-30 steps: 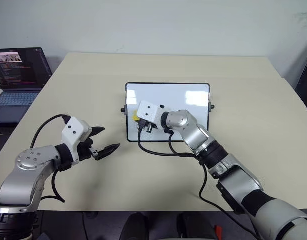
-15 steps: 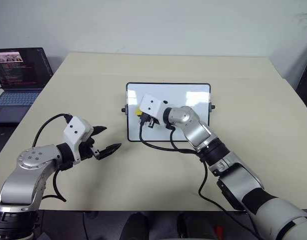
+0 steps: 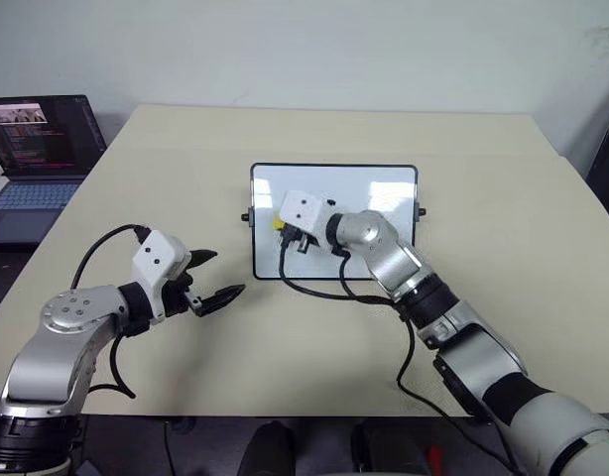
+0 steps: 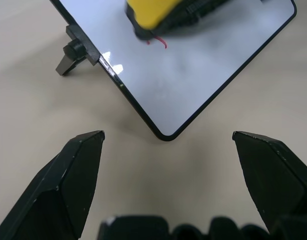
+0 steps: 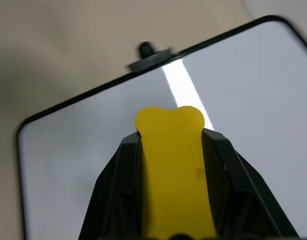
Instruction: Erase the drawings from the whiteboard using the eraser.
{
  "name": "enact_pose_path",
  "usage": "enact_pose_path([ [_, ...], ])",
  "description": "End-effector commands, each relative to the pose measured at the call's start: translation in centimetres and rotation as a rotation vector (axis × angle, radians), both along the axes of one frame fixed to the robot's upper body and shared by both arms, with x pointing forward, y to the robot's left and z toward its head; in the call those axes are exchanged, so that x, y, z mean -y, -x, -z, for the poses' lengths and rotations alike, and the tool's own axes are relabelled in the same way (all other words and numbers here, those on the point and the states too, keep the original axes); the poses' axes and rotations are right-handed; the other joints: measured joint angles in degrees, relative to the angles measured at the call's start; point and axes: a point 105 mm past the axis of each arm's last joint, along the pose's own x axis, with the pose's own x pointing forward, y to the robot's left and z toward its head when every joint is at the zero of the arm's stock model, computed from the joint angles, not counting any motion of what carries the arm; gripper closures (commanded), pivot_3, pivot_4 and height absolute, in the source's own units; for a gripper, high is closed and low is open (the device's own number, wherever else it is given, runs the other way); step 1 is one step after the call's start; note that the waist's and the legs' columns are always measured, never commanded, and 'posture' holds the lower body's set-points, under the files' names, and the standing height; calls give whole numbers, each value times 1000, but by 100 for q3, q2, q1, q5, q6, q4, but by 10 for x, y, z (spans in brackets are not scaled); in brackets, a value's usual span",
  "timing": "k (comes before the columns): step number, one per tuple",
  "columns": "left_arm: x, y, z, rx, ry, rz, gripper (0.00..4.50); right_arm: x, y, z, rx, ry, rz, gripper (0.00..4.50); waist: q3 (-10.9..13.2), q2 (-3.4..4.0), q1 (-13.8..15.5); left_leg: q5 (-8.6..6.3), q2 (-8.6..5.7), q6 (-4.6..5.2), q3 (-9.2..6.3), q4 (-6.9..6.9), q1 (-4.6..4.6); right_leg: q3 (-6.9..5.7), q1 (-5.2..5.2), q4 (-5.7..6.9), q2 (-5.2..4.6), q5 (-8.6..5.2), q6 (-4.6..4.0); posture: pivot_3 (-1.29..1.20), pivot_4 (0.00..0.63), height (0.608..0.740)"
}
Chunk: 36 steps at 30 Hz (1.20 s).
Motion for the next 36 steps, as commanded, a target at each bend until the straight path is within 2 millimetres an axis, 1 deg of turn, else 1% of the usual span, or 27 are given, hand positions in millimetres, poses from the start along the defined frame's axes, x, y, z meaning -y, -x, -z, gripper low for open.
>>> enact_pose_path([
  [1,1,-2,-8,40,-9,11,0,20,-11,10,-14,34,70,3217,0,1,-1,0,0,0,1,-1,0,1,0,-1,0,0,0,0,150,740],
  [6,1,-1,-8,38,-8,13,0,23,4,37,-76,139,-8,3217,-1,-1,8,0,0,0,-1,-2,0,-1,2,-4,-1,0,0,0,150,740],
  [10,1,-1,-8,37,-8,14,0,23,15,50,-99,190,-53,3217,-1,-1,-6,0,1,0,1,-1,6,1,5,-1,0,0,0,0,150,740],
  [12,2,0,-8,37,-6,14,0,24,15,50,-90,200,-54,3218,-1,-1,-7,0,3,1,0,-1,9,0,5,3,2,0,0,0,150,740],
  [14,3,1,-6,33,-2,13,0,26,12,43,-62,181,-40,3218,-1,-1,-4,1,2,2,0,0,9,0,5,5,2,0,0,0,150,740],
  [19,3,3,-4,28,-1,12,0,33,-3,15,37,106,43,3218,-1,0,5,1,1,2,0,1,8,0,5,4,2,0,0,0,150,740],
  [21,3,2,-5,28,0,12,0,36,-7,10,51,90,68,3218,-1,-1,9,2,1,2,-1,1,8,-1,5,4,2,0,0,0,150,740],
  [23,4,2,-5,28,1,14,0,37,-8,12,45,96,75,3218,0,0,7,2,1,2,-1,1,8,0,5,3,2,1,-1,0,150,740],
  [25,5,1,-4,29,4,16,0,38,-5,22,18,121,63,3218,-1,0,8,2,1,2,-1,0,8,-1,5,2,2,1,-1,0,150,740],
  [31,6,0,-4,29,5,20,0,39,13,51,-94,209,-15,3218,-2,-2,7,2,1,2,0,-1,6,0,7,-4,1,1,-1,0,150,740],
  [34,7,0,-4,29,6,20,0,39,18,56,-108,228,-35,3218,-2,-2,-2,2,2,3,0,-1,9,0,7,-1,2,1,-1,0,150,740],
  [36,7,0,-4,28,7,19,0,37,19,54,-85,228,-50,3218,-2,-1,-2,2,3,3,-1,-1,10,-1,7,1,2,1,-1,0,150,740],
])
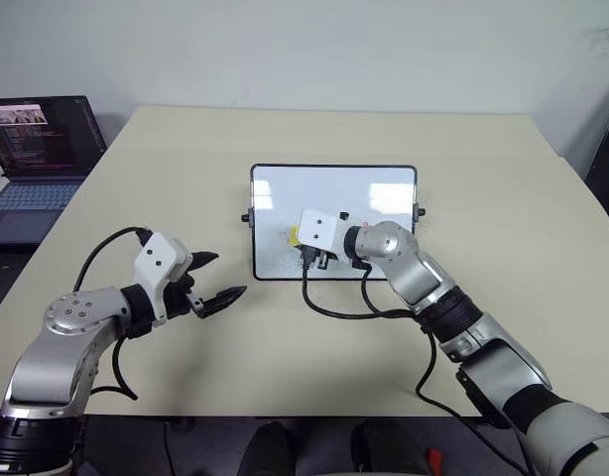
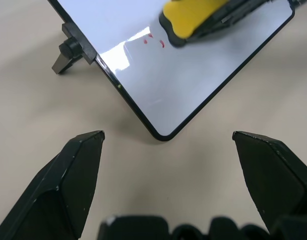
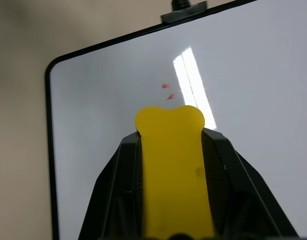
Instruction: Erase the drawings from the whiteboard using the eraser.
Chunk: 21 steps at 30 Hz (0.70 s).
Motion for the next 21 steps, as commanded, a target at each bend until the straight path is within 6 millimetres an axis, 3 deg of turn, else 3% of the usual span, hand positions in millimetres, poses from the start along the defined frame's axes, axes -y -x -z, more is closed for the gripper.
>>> enact_pose_path([
  [1,6,-1,-7,35,-5,21,0,12,-4,16,-13,63,46,3218,0,0,-1,0,0,0,0,0,0,0,0,0,0,0,0,0,150,740],
  [8,6,0,-7,36,-3,18,0,5,-12,-6,67,-1,54,3218,0,0,-7,1,0,1,1,1,0,1,-1,0,0,1,-1,0,150,740],
  [14,7,0,-7,37,-4,18,0,-17,-10,-24,162,-56,16,3219,2,2,-8,1,0,2,1,-1,-4,1,-4,-1,0,2,-2,0,150,740],
  [21,9,2,-6,31,-3,26,0,-15,10,19,84,106,-88,3219,2,2,-6,0,0,1,3,-8,-10,1,-7,-13,0,1,-2,0,150,740],
])
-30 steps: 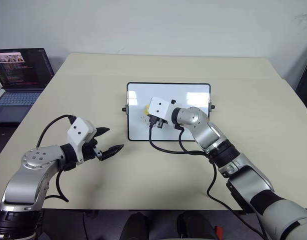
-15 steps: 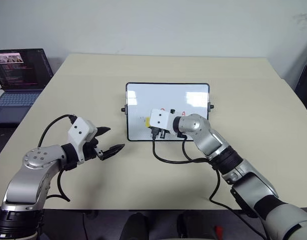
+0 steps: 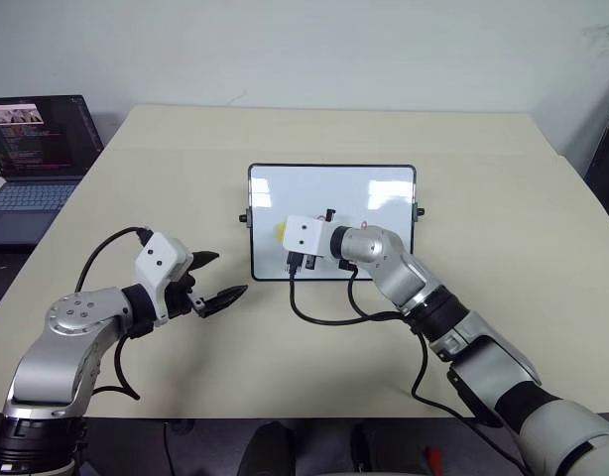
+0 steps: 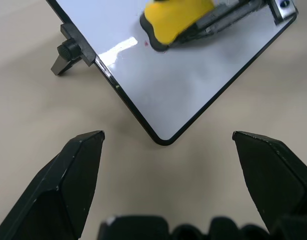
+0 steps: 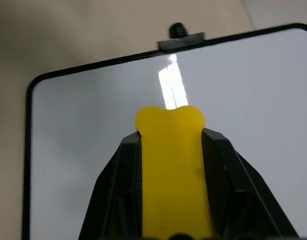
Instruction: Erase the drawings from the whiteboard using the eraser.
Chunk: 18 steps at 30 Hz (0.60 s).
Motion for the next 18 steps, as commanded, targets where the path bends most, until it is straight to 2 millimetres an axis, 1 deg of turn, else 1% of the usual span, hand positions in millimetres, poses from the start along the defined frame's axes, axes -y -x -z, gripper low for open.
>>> enact_pose_path([
  [1,7,3,-6,25,-11,33,0,10,10,25,-66,97,-28,3219,0,0,8,0,0,0,0,0,0,0,0,1,0,0,0,0,150,740],
  [3,8,4,-5,21,-18,40,0,9,11,23,-57,89,-27,3219,0,0,7,0,0,0,-1,2,0,-1,1,2,0,0,0,0,150,740],
  [4,7,4,-6,22,-18,40,0,8,8,20,-41,73,-17,3219,0,0,5,0,0,0,-1,3,1,-1,1,3,0,0,0,0,150,740],
  [9,8,1,-8,29,-14,40,0,3,-7,-14,49,-46,52,3219,1,1,1,1,0,1,-4,4,2,-3,0,9,1,0,0,0,150,740],
  [11,9,1,-7,28,-10,41,0,2,-10,-20,61,-74,64,3219,1,1,7,1,0,0,-4,3,1,-4,0,8,1,0,0,0,150,740],
  [15,12,1,-5,27,-5,44,0,-1,-10,-24,70,-91,67,3219,2,1,3,0,-1,-1,-1,0,-5,-2,-1,-3,-1,0,0,0,150,740],
  [18,13,0,-6,30,0,45,0,-2,-8,-19,57,-71,62,3219,2,2,1,0,1,-1,-1,-1,-5,-2,-3,-3,0,-1,-1,0,150,740],
])
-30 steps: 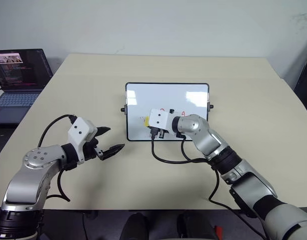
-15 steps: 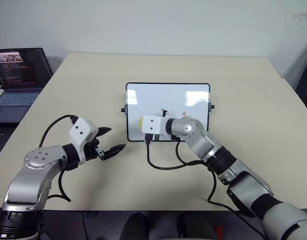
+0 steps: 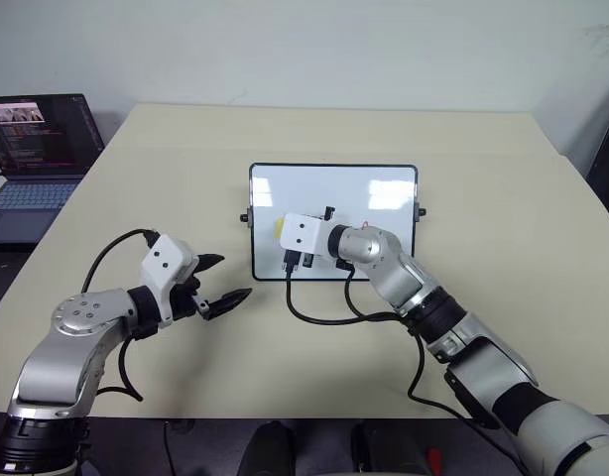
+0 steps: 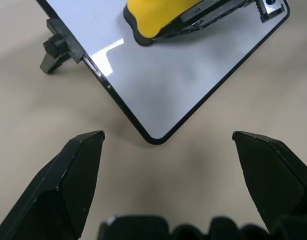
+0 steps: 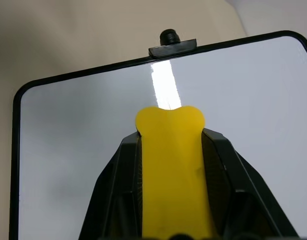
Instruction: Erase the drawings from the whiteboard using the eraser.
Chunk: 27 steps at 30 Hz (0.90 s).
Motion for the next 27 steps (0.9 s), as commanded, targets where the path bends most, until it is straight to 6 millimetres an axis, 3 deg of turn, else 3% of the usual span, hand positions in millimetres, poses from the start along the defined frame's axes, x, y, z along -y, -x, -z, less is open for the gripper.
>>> enact_pose_path([
  [1,6,-1,-10,47,1,20,0,1,-1,-1,6,18,5,3219,0,0,0,0,1,0,0,0,0,0,0,1,0,0,0,0,150,740],
  [7,7,0,-8,39,3,22,0,10,3,16,-29,95,-1,3219,0,0,0,0,0,0,0,2,1,0,1,2,0,0,0,0,150,740],
  [13,6,-1,-8,40,3,21,0,32,-10,9,-9,88,72,3219,0,0,29,0,-2,0,-4,4,1,-2,3,5,-1,0,0,0,150,740],
  [20,8,-2,-9,46,7,22,0,31,14,35,-177,115,6,3220,-1,-1,18,1,-1,1,-4,4,4,-4,6,5,-1,0,0,0,150,740],
  [27,7,-2,-9,44,6,24,0,18,-3,-1,-60,-37,74,3222,0,0,2,2,-1,2,-4,6,9,-3,5,14,1,1,0,0,150,740],
])
